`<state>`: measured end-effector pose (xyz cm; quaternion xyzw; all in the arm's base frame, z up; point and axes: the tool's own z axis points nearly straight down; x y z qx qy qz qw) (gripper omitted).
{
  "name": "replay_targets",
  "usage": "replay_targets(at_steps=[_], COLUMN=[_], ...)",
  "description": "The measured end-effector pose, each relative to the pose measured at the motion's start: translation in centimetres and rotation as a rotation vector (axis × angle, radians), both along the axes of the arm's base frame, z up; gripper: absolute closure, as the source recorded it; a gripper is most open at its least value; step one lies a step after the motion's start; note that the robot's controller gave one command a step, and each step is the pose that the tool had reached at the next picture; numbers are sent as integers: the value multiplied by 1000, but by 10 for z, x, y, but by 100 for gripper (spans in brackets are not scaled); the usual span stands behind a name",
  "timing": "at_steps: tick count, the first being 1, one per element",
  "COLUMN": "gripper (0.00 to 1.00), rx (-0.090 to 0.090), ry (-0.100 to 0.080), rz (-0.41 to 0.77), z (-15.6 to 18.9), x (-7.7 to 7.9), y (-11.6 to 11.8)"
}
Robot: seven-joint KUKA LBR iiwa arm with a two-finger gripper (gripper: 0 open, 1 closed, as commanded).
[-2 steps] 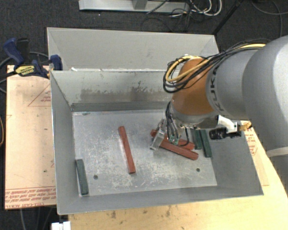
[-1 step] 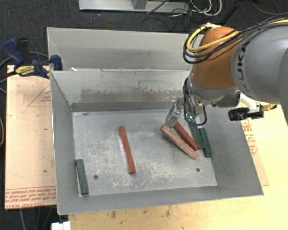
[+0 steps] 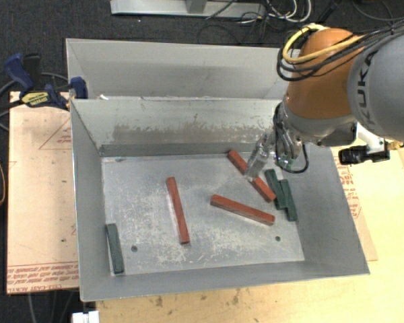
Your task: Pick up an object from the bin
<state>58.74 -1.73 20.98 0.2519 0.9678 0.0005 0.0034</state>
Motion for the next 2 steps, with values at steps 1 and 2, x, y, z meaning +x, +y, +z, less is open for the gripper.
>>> replay_targets(at_steps=[1,2], gripper=[0,0], rx=[0,2], ry=[4,13], rz=[2,-222], z=[-2,-141], x=[-1,-22], y=[1,16])
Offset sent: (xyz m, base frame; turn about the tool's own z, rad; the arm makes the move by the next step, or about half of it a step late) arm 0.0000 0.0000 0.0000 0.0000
